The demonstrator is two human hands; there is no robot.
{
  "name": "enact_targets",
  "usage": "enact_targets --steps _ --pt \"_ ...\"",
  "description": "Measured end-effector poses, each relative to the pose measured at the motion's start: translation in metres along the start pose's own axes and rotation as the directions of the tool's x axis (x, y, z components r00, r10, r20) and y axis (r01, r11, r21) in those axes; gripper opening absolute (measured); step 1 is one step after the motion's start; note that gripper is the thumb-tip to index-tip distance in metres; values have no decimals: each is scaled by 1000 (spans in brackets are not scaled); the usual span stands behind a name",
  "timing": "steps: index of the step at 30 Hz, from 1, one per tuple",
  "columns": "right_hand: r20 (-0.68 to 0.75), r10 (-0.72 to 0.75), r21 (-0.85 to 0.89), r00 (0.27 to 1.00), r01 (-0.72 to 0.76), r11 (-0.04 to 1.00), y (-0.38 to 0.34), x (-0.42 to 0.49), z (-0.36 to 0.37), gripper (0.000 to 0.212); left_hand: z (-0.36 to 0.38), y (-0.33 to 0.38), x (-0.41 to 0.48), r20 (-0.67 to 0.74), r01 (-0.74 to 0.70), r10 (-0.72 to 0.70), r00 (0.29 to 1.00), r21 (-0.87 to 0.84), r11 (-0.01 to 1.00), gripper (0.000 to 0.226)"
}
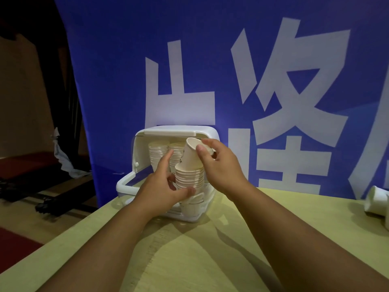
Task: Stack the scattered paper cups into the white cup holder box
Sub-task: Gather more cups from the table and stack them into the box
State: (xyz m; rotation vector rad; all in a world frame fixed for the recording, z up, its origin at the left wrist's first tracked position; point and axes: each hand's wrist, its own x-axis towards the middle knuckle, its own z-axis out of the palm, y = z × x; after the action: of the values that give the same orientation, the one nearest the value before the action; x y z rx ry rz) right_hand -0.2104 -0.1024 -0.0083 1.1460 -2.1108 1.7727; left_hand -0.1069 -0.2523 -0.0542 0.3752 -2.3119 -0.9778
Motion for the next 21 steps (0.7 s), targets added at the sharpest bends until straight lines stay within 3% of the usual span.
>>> enact_targets --steps 7,12,21 --pt "-44 -41 -73 998 38 997 5 -2 4 46 2 -1 1 -21 -28 29 999 41 999 118" --pt "40 50 -203 998 -40 978 17 -4 6 41 0 -4 2 20 -42 41 999 41 998 94" --pt "50 99 -151 994 -90 984 27 -7 8 32 1 0 0 -64 -19 17 998 -29 999 69"
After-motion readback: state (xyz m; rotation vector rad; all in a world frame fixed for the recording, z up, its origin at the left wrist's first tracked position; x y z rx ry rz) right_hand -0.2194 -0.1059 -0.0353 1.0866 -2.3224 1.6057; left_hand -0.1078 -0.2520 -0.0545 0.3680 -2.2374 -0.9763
